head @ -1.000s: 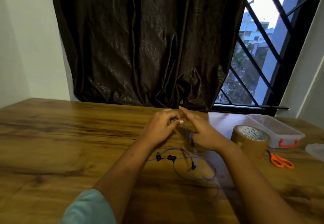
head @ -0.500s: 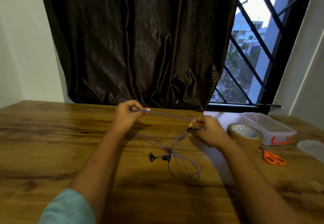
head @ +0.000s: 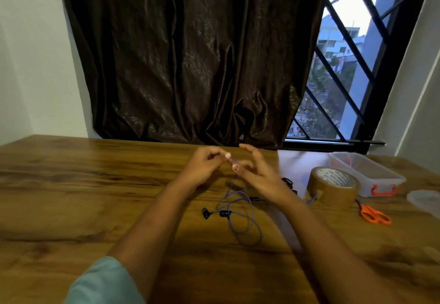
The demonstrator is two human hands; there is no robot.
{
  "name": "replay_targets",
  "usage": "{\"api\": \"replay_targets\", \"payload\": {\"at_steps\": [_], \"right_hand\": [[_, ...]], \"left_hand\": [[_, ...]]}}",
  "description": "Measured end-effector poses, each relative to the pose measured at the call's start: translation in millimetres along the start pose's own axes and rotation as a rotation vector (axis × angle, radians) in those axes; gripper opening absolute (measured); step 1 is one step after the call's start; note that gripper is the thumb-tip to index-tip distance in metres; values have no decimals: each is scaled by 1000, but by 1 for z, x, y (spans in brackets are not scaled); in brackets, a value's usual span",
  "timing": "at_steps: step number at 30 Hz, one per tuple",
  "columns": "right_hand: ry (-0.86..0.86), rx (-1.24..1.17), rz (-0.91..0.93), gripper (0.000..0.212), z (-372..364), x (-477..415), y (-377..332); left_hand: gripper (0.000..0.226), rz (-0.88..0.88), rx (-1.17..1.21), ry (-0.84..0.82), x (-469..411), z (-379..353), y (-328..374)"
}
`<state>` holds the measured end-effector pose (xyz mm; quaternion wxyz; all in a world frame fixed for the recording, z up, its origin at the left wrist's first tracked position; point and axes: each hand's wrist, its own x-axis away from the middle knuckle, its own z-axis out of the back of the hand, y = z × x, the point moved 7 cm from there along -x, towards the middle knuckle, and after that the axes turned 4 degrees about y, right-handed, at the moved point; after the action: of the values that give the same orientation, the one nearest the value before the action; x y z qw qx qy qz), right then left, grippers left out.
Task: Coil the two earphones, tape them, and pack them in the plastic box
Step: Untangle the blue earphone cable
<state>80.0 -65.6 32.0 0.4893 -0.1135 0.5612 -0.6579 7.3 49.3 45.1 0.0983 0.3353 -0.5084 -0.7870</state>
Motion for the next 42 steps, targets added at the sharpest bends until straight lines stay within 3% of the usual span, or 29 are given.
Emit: {"api": "replay_targets", "payload": {"at_steps": [2, 6, 9, 12, 14, 17, 20, 23, 27, 30, 32, 34, 38, 42], "right_hand": [[6, 6, 27, 11, -9, 1, -2], [308, 101, 65, 31, 28, -5, 1], [550, 99, 9, 33, 61, -3, 11], [693, 177, -99, 31, 77, 0, 23], [653, 234, -155, 31, 75, -1, 30], [461, 322, -137, 30, 52, -6, 31], [227, 543, -78, 32, 18, -7, 19], [9, 740, 54, 32, -18, -2, 2], [-140, 837, 222, 22, -41, 8, -17], [-147, 852, 257, 18, -29, 6, -19], [-78, 822, 270, 18, -11, 3, -22], [59, 757, 281, 17, 15, 1, -25], [341, 647, 255, 6, 56, 5, -23], [467, 632, 182, 14, 73, 7, -12]], "left_hand": [[18, -42, 28, -30, 0, -12, 6], [17, -31, 24, -16, 1, -9, 9], [20, 114, 61, -121, 6, -10, 3], [19, 319, 401, -253, 14, -15, 3], [22, 371, 679, -257, 15, -11, 11], [28, 316, 944, -233, 13, -5, 24], [35, 204, 1028, 10, 1, 2, 24], [35, 188, 942, 268, -4, 6, 11], [46, 157, 334, 295, -2, 5, -9], [51, 79, -80, 162, -2, 0, -8], [49, 115, -166, -24, 2, -16, -11], [44, 242, -15, -208, 14, -37, -13], [41, 391, 251, -411, 27, -54, 4], [37, 398, 587, -388, 29, -47, 19]]}}
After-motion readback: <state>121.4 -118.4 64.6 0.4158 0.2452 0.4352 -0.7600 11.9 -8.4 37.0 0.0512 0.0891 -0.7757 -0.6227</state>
